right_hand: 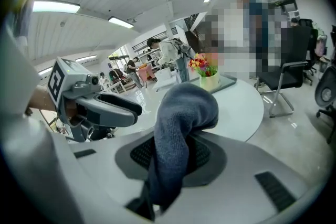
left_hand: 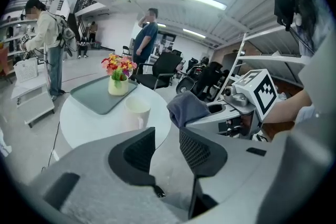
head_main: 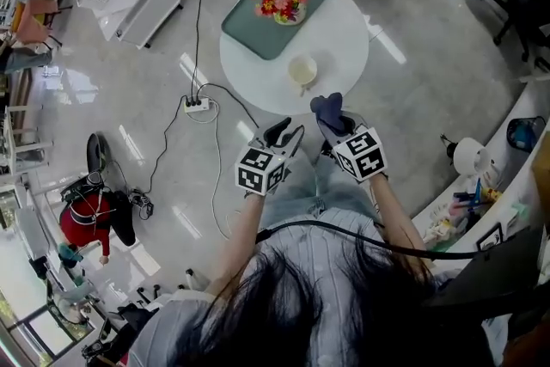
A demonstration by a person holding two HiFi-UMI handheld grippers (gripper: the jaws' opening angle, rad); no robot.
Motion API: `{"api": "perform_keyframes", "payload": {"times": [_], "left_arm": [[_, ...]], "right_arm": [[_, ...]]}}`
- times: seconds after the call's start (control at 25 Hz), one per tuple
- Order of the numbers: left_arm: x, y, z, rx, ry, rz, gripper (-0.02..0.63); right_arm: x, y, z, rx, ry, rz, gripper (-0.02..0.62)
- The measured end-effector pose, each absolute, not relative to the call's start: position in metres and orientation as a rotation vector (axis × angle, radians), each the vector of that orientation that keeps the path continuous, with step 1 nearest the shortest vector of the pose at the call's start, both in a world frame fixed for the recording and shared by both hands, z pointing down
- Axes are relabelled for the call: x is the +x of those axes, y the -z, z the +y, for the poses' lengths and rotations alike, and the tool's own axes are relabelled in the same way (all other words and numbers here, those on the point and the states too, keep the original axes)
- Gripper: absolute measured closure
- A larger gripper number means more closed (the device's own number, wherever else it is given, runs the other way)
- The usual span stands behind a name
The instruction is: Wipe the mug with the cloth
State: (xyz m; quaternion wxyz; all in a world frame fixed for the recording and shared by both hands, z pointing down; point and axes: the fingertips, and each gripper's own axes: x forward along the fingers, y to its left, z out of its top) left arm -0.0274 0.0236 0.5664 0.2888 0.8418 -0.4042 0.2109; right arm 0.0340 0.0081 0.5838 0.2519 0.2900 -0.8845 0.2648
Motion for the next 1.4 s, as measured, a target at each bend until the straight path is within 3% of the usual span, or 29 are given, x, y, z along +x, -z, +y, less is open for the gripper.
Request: {"api": "perform_keyframes", "payload": {"times": [1.0, 1.4], "left_arm": [[-0.012, -0.642, -0.041, 2.293, -0.917, -0.828, 0.474], [-0.012, -0.652, -0.054, 2.264, -0.89, -0.835, 0.474]], "right_arm": [[0.007, -0.651, -0.032, 0.586, -0.562, -2.216, 0.494], [0.022, -0.673, -0.044, 0.653, -0.664, -2.128, 0.494]]}}
